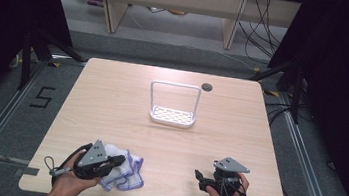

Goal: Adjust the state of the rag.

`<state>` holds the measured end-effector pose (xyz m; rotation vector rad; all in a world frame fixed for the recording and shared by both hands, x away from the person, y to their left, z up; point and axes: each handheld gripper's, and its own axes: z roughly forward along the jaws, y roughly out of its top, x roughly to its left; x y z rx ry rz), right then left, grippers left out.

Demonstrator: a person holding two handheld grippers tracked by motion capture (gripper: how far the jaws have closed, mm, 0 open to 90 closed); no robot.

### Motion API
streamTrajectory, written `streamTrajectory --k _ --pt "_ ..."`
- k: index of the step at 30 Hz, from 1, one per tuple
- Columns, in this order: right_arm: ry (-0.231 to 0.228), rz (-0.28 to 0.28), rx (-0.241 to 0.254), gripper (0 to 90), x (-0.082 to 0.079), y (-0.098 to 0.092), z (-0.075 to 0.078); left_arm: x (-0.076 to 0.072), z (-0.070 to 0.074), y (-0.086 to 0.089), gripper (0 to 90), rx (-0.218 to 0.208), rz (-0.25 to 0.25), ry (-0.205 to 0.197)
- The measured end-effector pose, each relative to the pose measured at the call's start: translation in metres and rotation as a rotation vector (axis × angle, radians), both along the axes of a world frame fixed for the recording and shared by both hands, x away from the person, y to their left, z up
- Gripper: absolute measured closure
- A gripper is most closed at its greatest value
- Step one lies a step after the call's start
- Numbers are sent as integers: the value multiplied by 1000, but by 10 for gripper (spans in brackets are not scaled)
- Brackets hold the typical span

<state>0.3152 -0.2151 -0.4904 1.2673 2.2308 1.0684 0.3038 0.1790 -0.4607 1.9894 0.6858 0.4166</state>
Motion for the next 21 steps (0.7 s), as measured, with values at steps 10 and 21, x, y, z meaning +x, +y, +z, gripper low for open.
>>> streamTrajectory --k 10,21 --pt "-3 -3 18 238 1 -2 1 27 53 -7 869 -244 -99 36" --pt "1 152 74 267 -4 48 12 62 26 58 870 -315 59 121"
